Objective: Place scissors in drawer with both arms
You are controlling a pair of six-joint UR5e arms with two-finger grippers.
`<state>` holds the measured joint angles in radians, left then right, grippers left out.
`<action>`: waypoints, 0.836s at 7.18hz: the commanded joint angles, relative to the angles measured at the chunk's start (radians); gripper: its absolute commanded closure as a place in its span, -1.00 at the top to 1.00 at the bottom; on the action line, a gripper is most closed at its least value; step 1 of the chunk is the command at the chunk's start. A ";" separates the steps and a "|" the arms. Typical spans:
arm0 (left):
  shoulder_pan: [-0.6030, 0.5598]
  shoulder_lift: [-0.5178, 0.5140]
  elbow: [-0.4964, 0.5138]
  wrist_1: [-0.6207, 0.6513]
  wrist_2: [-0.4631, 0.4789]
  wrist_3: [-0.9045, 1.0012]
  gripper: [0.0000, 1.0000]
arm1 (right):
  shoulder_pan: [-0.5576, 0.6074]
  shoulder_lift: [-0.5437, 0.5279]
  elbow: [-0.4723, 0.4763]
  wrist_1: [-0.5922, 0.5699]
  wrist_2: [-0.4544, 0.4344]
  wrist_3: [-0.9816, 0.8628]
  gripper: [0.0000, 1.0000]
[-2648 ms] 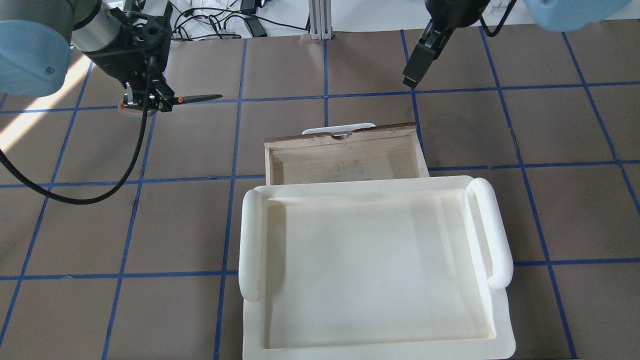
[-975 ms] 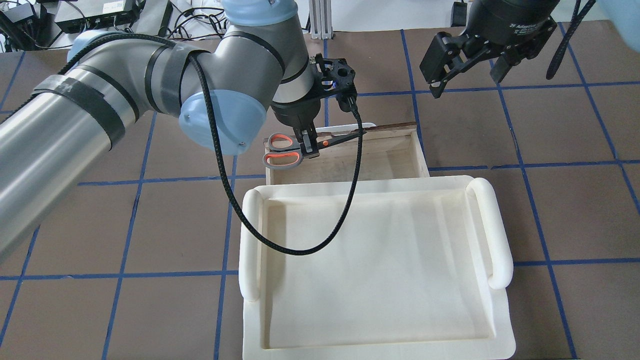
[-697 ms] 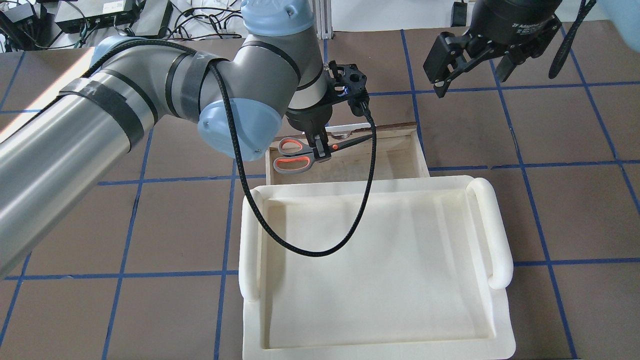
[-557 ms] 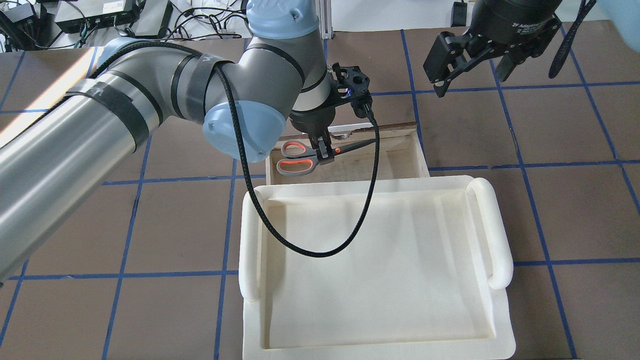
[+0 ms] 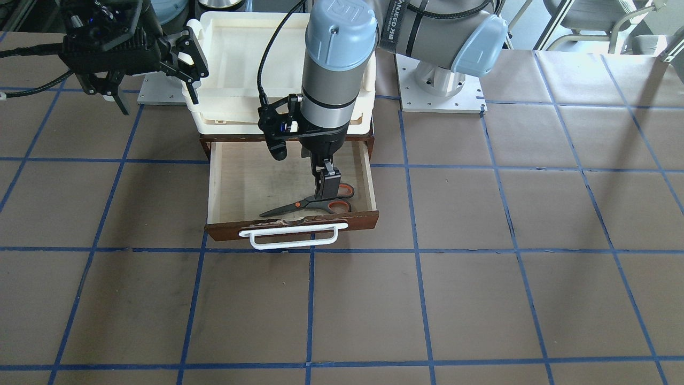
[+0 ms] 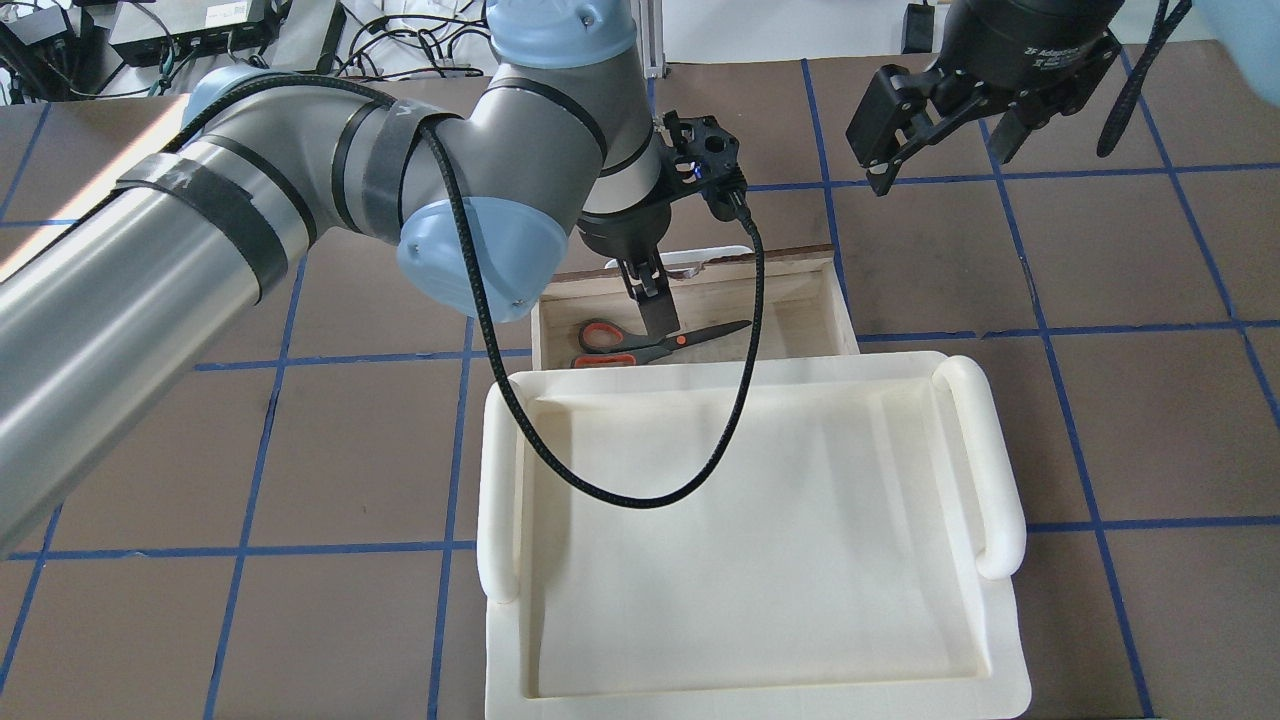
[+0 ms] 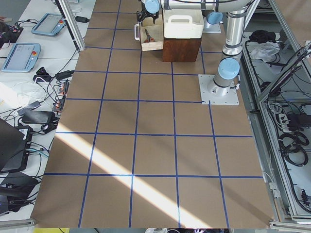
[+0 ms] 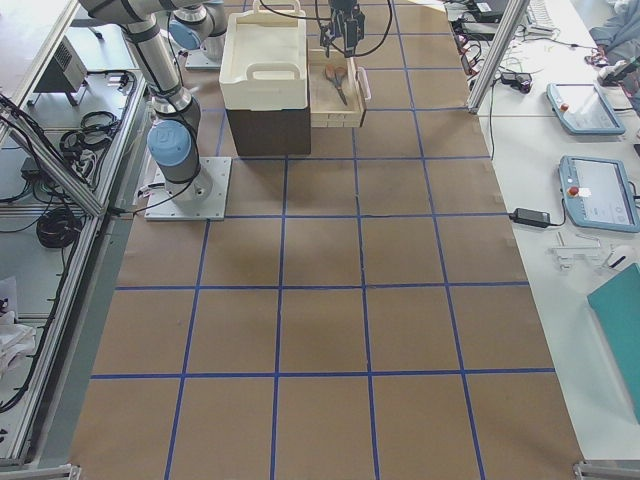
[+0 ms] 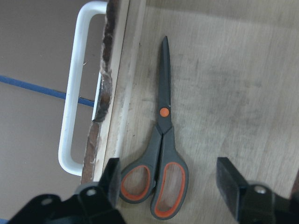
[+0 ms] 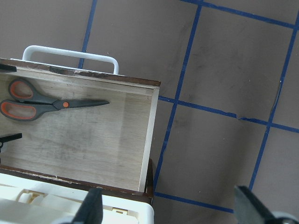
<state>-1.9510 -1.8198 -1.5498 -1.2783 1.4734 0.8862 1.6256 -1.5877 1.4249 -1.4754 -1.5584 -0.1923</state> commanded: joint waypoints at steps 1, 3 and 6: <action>0.053 0.020 0.011 -0.003 -0.002 -0.024 1.00 | 0.000 0.000 0.002 0.000 0.003 0.001 1.00; 0.137 0.057 0.022 -0.007 -0.004 -0.050 1.00 | 0.000 0.000 0.002 0.001 0.003 0.004 1.00; 0.280 0.114 0.023 -0.012 -0.004 -0.213 1.00 | 0.000 0.000 0.002 -0.005 0.004 0.002 1.00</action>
<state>-1.7295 -1.7322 -1.5270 -1.2883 1.4696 0.7549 1.6260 -1.5877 1.4266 -1.4755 -1.5551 -0.1891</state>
